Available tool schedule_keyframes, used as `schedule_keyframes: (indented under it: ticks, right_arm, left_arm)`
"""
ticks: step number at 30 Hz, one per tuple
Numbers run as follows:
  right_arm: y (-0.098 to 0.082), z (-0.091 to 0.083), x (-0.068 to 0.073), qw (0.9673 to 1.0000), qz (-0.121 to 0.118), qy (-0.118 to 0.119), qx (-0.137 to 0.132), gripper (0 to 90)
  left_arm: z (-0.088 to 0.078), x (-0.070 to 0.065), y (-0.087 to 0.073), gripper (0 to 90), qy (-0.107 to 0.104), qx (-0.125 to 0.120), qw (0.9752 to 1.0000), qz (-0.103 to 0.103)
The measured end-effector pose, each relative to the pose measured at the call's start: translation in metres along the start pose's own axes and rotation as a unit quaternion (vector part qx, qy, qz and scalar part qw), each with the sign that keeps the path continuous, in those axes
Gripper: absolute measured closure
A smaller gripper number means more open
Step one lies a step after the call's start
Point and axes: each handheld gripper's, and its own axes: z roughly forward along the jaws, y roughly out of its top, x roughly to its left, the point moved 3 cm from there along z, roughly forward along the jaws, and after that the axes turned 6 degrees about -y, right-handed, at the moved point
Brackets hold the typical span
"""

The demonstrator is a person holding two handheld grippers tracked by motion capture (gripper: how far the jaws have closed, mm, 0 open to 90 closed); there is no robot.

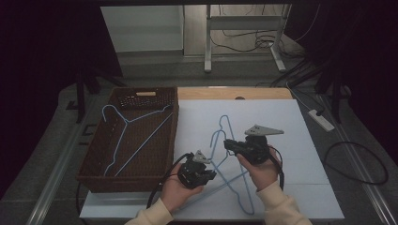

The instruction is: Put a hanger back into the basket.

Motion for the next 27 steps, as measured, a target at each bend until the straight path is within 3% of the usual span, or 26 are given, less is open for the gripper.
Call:
schedule_keyframes:
  ticks: [1,2,3,6,10,15,18,20,27]
  right_arm:
    - [0.0,0.0,0.0,1.0,0.0,0.0,0.0,78.7]
    - [0.0,-0.003,-0.001,1.0,-0.004,0.002,-0.007,72.8]
    - [-0.003,-0.009,-0.004,0.9992,-0.025,0.007,-0.03,63.5]
    - [-0.009,-0.017,-0.009,0.9979,-0.045,0.004,-0.045,50.5]
    - [-0.021,-0.032,-0.021,0.9967,-0.055,-0.005,-0.059,41.5]
    - [-0.035,-0.046,-0.033,0.9939,-0.081,-0.034,-0.067,35.5]
    - [-0.046,-0.059,-0.047,0.9945,-0.069,-0.041,-0.066,33.1]
    - [-0.049,-0.063,-0.052,0.9945,-0.066,-0.047,-0.066,33.0]
    - [-0.055,-0.078,-0.067,0.9936,-0.052,-0.064,-0.077,32.6]
  left_arm:
    - [0.0,0.0,0.0,85.9,0.0,0.0,1.0,0.0]
    - [-0.001,-0.001,0.001,85.9,-0.003,-0.007,1.0,0.0]
    - [-0.003,-0.001,0.001,86.0,-0.007,-0.016,0.9998,-0.001]
    - [-0.006,-0.002,0.002,86.1,-0.012,-0.029,0.9995,0.0]
    - [-0.008,-0.005,0.003,86.1,-0.027,-0.044,0.9987,-0.001]
    - [-0.009,-0.008,0.005,86.1,-0.033,-0.054,0.998,0.001]
    - [-0.011,-0.01,0.006,86.1,-0.036,-0.058,0.9977,0.002]
    - [-0.013,-0.012,0.007,86.1,-0.046,-0.061,0.9971,0.002]
    - [-0.026,-0.012,0.012,86.1,-0.05,-0.079,0.9957,-0.002]
